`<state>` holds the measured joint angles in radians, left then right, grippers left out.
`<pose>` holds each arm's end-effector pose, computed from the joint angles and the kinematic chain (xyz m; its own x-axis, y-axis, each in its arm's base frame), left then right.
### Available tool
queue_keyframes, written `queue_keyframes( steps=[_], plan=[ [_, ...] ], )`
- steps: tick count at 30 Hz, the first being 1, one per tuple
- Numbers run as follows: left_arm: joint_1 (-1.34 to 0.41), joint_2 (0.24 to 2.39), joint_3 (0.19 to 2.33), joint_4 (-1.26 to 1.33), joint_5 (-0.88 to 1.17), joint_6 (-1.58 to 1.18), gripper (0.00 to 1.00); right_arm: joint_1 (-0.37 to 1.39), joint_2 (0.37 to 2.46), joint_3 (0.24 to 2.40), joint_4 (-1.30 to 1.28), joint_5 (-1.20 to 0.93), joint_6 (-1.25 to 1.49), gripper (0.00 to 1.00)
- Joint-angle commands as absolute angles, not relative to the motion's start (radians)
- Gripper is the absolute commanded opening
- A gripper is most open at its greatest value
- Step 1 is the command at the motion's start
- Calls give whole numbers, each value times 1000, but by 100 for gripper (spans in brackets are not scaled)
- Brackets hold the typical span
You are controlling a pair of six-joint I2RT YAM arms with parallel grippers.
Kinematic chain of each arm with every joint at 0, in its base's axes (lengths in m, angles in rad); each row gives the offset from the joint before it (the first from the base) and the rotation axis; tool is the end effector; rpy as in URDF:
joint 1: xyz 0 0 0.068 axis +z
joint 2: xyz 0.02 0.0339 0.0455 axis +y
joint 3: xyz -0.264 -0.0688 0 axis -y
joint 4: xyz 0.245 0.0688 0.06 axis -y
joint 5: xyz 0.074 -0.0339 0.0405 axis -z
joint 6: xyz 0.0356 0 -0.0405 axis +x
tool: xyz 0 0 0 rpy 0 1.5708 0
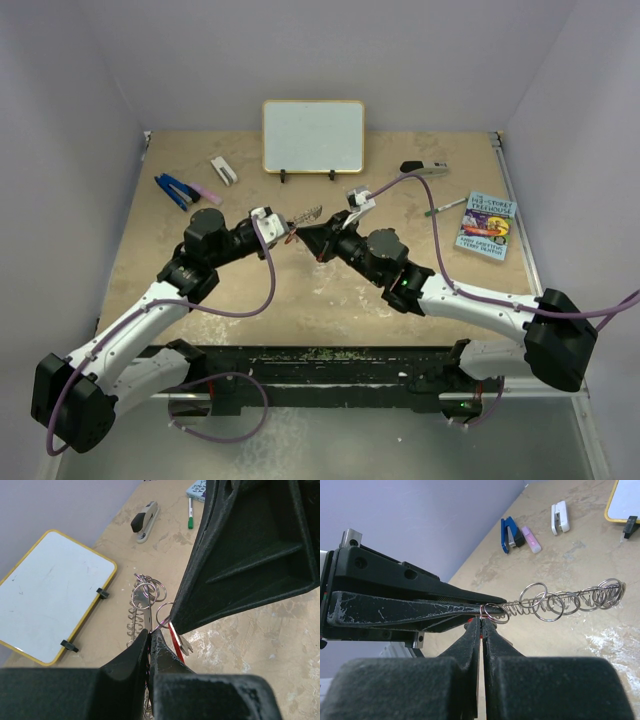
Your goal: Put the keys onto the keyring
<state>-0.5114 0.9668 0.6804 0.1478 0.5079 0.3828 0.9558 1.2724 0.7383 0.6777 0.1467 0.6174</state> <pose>0.1887 -0.1258 0.3046 0.2049 0.2593 -0.9438 0.8313 0.4629 0.3076 0.1727 0.2354 0.3084 -0.3521 0.4941 -0.7949 -0.6386 0.4941 0.5900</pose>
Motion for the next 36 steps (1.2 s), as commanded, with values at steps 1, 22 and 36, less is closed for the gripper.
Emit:
queue_keyframes(
  steps=[1, 22, 36],
  plan=[
    [-515, 947, 691, 208, 511, 387, 3, 959, 1261, 789, 687, 172, 616, 0],
    [-517, 951, 712, 191, 530, 397, 3, 959, 1261, 793, 649, 216, 636, 0],
    [-517, 940, 705, 195, 516, 399, 3, 959, 1256, 787, 617, 228, 693, 0]
  ],
)
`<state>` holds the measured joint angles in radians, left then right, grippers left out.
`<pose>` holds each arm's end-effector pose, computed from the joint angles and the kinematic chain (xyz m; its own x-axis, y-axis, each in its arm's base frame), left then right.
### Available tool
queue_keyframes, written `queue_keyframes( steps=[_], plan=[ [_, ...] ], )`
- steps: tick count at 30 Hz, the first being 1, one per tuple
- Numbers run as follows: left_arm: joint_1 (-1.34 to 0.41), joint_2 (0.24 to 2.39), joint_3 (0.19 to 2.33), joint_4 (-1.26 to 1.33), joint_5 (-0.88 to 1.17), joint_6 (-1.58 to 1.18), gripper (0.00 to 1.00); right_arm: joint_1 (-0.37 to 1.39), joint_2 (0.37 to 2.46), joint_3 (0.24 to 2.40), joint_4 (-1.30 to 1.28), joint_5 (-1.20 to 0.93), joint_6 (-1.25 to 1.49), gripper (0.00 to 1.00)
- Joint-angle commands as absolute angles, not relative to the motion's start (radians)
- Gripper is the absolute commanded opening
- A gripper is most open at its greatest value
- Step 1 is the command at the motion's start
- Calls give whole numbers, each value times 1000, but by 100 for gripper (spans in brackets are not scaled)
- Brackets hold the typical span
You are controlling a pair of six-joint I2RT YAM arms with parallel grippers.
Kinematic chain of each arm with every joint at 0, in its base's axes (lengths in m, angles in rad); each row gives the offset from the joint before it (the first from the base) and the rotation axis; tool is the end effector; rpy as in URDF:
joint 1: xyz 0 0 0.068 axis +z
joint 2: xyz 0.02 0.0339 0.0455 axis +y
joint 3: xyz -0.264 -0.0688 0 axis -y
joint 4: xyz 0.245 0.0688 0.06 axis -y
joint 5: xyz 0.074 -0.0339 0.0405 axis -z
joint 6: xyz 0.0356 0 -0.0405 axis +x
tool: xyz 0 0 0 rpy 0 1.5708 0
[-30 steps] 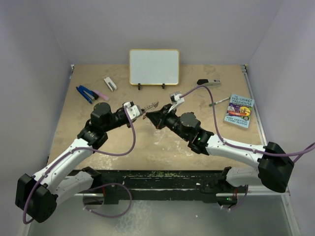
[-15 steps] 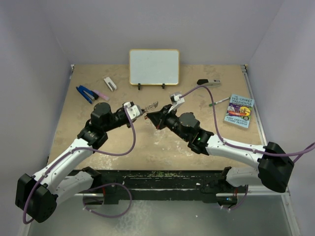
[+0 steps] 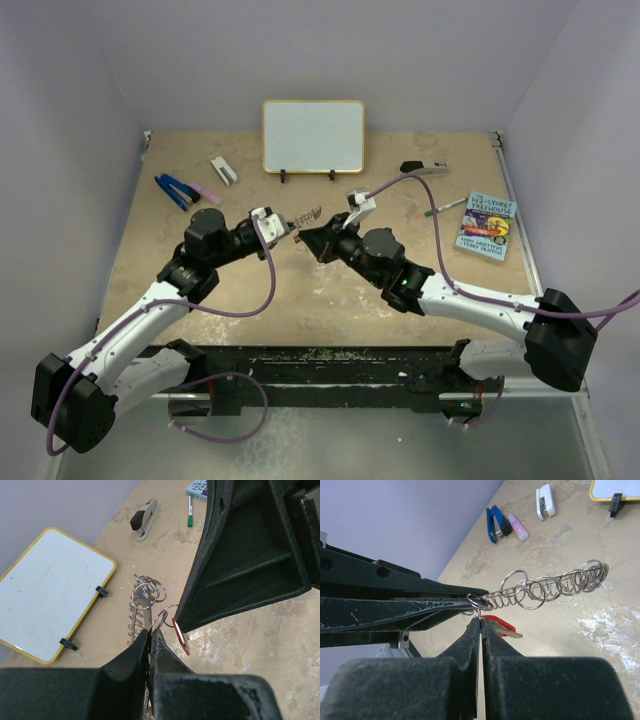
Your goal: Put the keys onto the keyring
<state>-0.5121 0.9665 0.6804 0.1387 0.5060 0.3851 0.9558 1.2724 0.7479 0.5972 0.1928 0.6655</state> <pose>0.1885 -0.1258 0.3037 0.1993 0.2649 -0.9435 0.8326 0.4619 0.3056 0.1747 0.2355 0.3030 -0.3939 0.4927 -0.7759 -0.5697 0.5316 0.6268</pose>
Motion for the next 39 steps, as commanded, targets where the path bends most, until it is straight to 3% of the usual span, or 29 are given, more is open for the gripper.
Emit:
queue_keyframes(
  steps=[1, 11, 15, 18, 26, 39],
  plan=[
    [-517, 941, 707, 195, 515, 397, 3, 959, 1255, 784, 617, 229, 696, 0],
    [-517, 936, 715, 194, 537, 370, 3, 959, 1244, 772, 585, 238, 719, 0],
    [-517, 941, 719, 190, 569, 350, 3, 959, 1210, 753, 557, 231, 721, 28],
    [-517, 951, 723, 183, 580, 333, 3, 959, 1164, 742, 527, 249, 699, 35],
    [-518, 1000, 783, 85, 695, 304, 3, 959, 1044, 773, 425, 165, 482, 32],
    [-505, 1140, 1032, -168, 875, 27, 3, 959, 900, 732, 424, 50, 252, 29]
  ],
)
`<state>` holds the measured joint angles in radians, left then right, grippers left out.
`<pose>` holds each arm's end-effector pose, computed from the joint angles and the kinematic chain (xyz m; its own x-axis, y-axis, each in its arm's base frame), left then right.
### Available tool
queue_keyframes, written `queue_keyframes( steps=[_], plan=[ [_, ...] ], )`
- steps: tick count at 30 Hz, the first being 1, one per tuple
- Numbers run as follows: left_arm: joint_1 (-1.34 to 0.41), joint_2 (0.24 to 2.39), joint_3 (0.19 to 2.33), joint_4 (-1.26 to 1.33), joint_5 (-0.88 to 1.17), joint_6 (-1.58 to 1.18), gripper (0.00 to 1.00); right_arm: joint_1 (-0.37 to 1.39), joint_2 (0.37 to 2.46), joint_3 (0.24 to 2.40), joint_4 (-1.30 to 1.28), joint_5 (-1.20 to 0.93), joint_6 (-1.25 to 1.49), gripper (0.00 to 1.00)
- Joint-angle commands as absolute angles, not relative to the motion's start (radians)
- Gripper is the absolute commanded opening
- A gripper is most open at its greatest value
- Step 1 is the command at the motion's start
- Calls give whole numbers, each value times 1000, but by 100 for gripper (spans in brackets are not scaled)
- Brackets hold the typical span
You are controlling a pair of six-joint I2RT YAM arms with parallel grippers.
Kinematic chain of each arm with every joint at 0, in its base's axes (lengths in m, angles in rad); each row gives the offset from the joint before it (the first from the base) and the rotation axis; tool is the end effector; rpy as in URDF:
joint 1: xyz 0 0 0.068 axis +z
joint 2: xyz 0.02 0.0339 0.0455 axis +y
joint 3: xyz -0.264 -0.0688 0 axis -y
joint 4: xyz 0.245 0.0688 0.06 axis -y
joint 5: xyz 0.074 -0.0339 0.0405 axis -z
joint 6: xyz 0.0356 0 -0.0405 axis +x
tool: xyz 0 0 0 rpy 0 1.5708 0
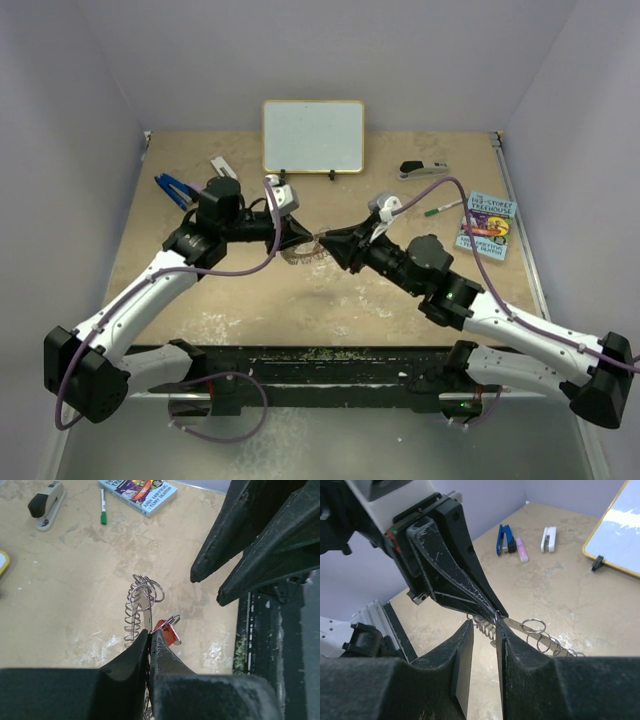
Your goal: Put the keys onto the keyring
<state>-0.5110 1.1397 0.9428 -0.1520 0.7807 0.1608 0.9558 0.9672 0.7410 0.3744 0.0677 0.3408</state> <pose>0.2102 -0.1466 0.3303 -0.1464 0.2125 -0.9661 0.9601 0.2656 -0.0870 0.1351 0.1870 0.3505 -0.1792 0.3243 -0.9288 -0.7601 0.5537 0.3400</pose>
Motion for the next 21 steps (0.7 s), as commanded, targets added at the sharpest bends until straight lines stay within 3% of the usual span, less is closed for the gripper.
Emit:
queue_keyframes(
  steps=[1, 15, 21],
  plan=[
    [-505, 1142, 1037, -165, 886, 0, 3, 959, 890, 728, 434, 51, 242, 28],
    [-495, 1175, 1067, -105, 958, -249, 3, 959, 933, 775, 447, 4, 250, 20],
    [-474, 1191, 1067, -45, 958, -340, 3, 959, 900, 778, 385, 39, 280, 10]
  ],
)
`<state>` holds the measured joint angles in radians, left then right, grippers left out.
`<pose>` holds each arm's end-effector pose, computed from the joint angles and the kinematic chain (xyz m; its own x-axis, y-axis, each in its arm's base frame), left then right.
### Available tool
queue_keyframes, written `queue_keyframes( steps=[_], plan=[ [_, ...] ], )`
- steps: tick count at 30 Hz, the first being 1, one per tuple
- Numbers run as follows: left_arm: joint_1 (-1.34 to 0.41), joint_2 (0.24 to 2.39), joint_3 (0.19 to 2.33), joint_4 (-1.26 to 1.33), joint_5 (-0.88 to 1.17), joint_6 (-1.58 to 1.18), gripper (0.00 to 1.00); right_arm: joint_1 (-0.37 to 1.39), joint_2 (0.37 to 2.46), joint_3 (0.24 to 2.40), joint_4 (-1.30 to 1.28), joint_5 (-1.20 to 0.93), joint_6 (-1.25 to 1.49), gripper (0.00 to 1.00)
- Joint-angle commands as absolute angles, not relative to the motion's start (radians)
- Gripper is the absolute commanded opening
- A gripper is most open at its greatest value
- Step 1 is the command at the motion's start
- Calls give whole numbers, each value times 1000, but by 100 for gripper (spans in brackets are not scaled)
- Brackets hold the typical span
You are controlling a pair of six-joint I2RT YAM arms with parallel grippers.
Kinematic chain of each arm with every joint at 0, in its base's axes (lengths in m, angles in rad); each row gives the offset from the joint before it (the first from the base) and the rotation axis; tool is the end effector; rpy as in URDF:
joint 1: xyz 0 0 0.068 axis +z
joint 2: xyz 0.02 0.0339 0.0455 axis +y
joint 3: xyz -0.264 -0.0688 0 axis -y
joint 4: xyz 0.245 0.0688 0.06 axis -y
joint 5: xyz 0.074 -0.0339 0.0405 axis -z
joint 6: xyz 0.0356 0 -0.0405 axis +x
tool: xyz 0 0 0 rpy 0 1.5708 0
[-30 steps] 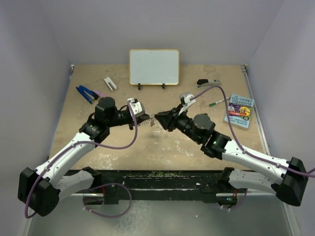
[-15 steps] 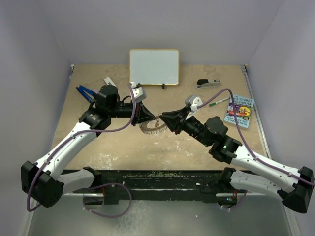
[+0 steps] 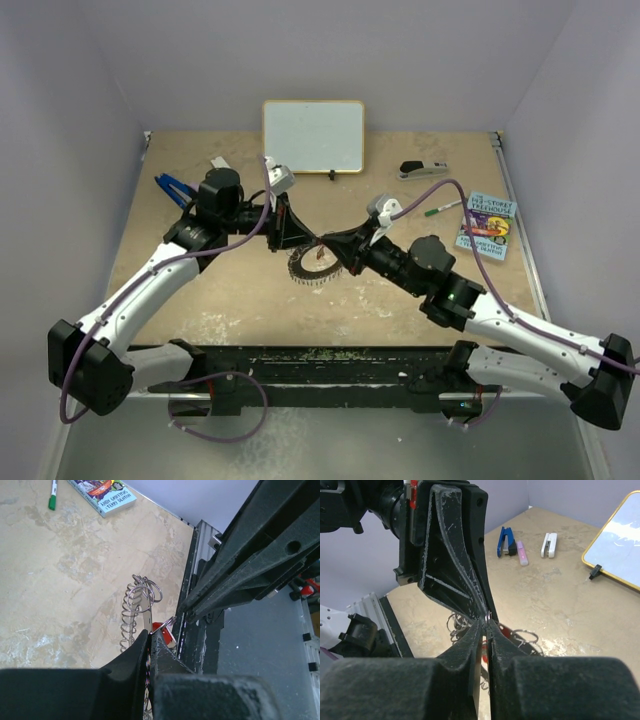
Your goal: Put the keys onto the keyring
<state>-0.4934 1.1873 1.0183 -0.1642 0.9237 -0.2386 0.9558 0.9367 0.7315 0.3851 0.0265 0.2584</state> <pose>0.2182 -0.1496 0.3450 -0.5043 0.1094 -0.8566 0.8546 0.2056 -0.4769 0.1297 0.1820 0.3546 -0.1050 0.2941 -0.9500 -0.8012 0.5408 0.2560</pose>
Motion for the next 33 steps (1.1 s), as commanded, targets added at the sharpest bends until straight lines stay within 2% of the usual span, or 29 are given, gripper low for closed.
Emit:
queue_keyframes(
  steps=[1, 4, 6, 9, 13, 23, 25, 33],
  plan=[
    [-473, 1193, 1067, -25, 961, -358, 3, 959, 894, 775, 377, 46, 283, 7],
    [-468, 1195, 1065, 20, 962, -403, 3, 959, 873, 761, 372, 72, 302, 0],
    [-465, 1200, 1065, 31, 962, -420, 3, 959, 861, 752, 372, 82, 315, 1],
    [-463, 1202, 1062, 36, 963, -429, 3, 959, 858, 746, 372, 92, 327, 7],
    [-462, 1202, 1056, 58, 966, -453, 3, 959, 880, 753, 375, 92, 326, 7],
    [-460, 1196, 1056, 64, 966, -474, 3, 959, 923, 771, 393, 59, 327, 4],
    [-459, 1195, 1056, 65, 968, -477, 3, 959, 922, 769, 402, 66, 330, 0],
    [-459, 1196, 1046, 88, 978, -494, 3, 959, 926, 769, 414, 100, 329, 0]
  ],
)
